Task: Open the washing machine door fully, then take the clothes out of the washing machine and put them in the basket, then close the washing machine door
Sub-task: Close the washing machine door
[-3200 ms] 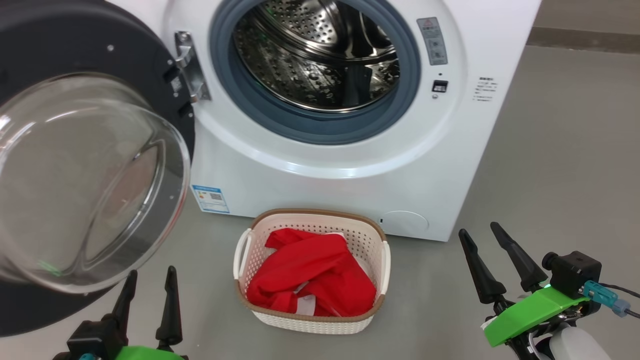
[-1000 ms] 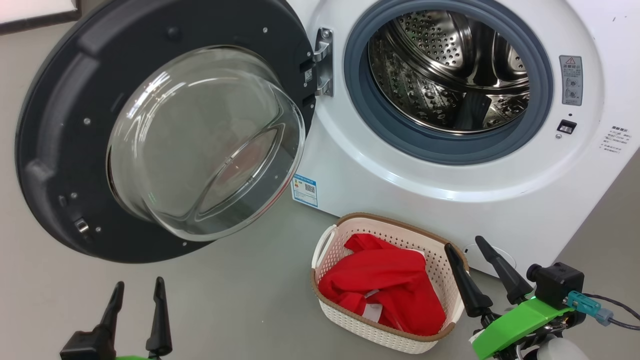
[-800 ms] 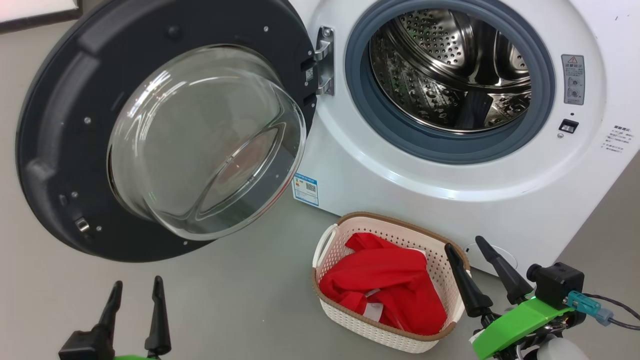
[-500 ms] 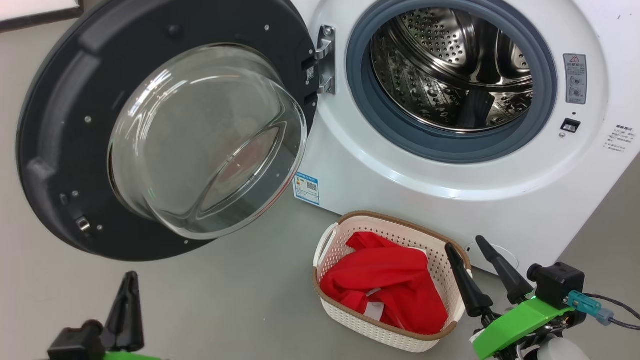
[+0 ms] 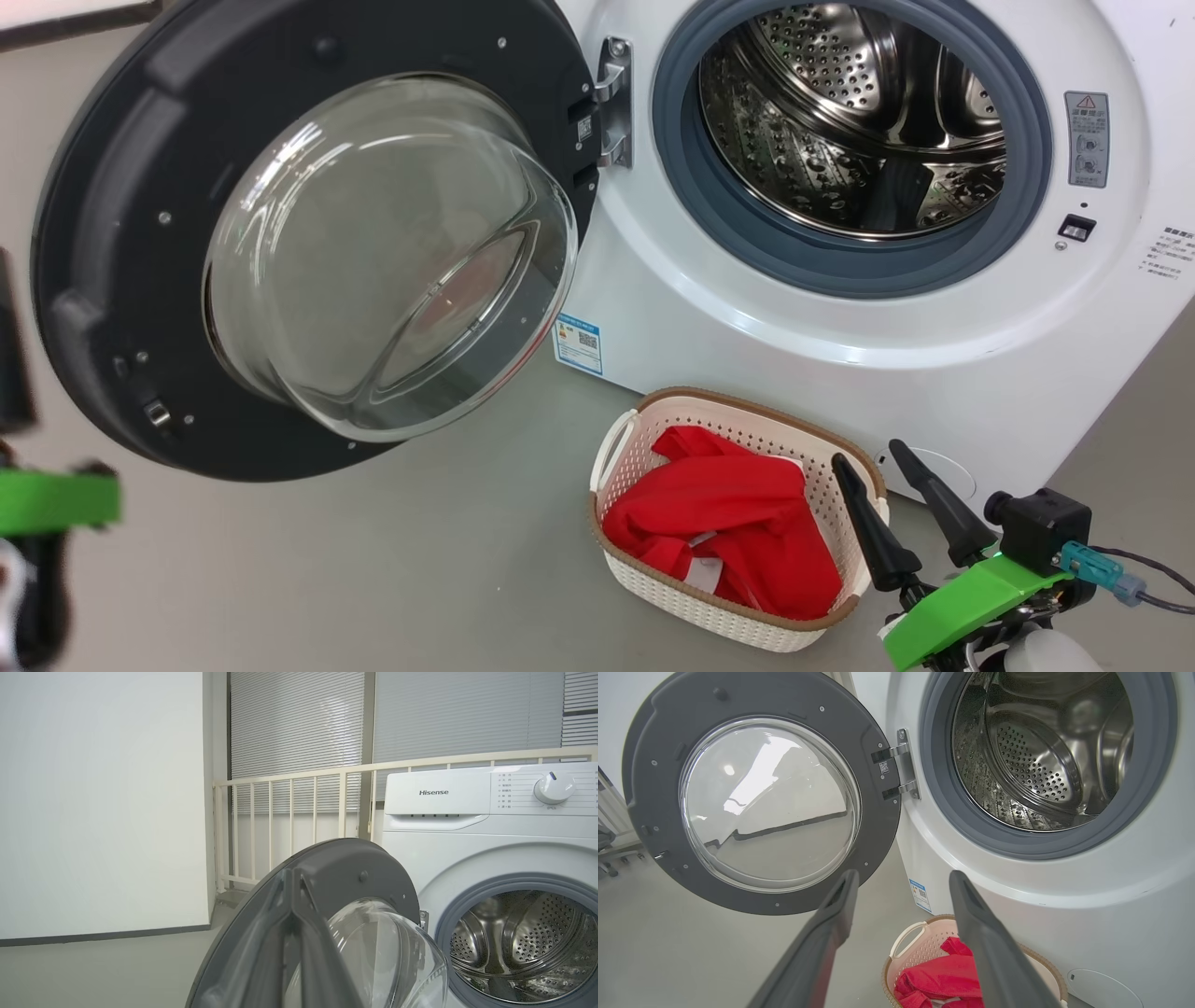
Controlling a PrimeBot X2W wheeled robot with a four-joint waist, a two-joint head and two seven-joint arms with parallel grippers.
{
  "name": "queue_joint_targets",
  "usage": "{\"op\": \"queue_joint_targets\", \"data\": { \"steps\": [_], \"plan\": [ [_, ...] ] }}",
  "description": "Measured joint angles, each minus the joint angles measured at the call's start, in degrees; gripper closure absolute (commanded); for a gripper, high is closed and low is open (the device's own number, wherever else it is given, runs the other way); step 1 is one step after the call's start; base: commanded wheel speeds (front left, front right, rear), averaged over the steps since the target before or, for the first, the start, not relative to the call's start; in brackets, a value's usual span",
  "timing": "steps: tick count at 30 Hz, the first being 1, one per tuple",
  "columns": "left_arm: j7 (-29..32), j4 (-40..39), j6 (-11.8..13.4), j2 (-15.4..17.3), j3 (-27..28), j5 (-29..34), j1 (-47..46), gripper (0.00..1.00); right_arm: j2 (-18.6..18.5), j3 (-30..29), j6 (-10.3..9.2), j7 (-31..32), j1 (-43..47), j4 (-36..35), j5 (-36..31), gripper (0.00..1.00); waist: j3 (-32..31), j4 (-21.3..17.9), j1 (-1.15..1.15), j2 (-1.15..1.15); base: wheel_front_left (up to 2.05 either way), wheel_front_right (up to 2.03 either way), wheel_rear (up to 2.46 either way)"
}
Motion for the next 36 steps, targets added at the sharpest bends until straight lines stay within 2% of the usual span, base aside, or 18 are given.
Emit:
{"op": "queue_joint_targets", "data": {
  "steps": [4, 8, 14, 17, 26, 36],
  "plan": [
    [3.9, -0.3, -0.9, 2.0, 3.4, -5.4, -5.8, 1.00, 0.0, 0.1, 0.00, 0.0, 0.0, 0.1, 0.0, 0.00, 0.0, -0.1, 0.00, 0.00, 0.00, 0.00, 0.00],
    [7.5, 1.6, -1.4, 1.3, 7.4, -15.1, -11.9, 1.00, -0.1, -0.3, 0.00, 0.0, 0.0, 0.0, 0.0, 0.00, 0.0, -0.3, 0.00, 0.00, 0.00, 0.00, 0.00],
    [13.1, 13.6, -1.7, 2.4, 13.7, -26.0, -20.5, 1.00, -0.5, -1.4, 0.00, 0.0, 0.1, -0.4, 0.0, 0.00, 0.5, -0.6, 0.00, 0.00, 0.00, 0.00, 0.00],
    [15.4, 21.2, -0.6, 3.5, 17.0, -30.3, -24.3, 1.00, -1.1, -1.4, 0.00, 0.0, 0.1, -0.8, 0.0, 0.00, 1.2, -1.3, 0.00, 0.00, 0.00, 0.00, 0.00],
    [16.6, 36.5, 0.8, 6.1, 22.4, -35.1, -30.9, 1.00, -2.3, -0.8, 0.00, 0.0, -0.1, -0.9, 0.0, 0.00, 3.3, -3.8, 0.00, 0.00, 0.00, 0.00, 0.00],
    [16.5, 47.2, 0.7, 8.0, 24.7, -36.7, -32.4, 1.00, -3.2, -0.2, 0.00, 0.0, -1.6, -1.2, 0.0, 0.00, 6.0, -7.2, 0.00, 0.00, 0.00, 0.00, 0.00]
  ]
}}
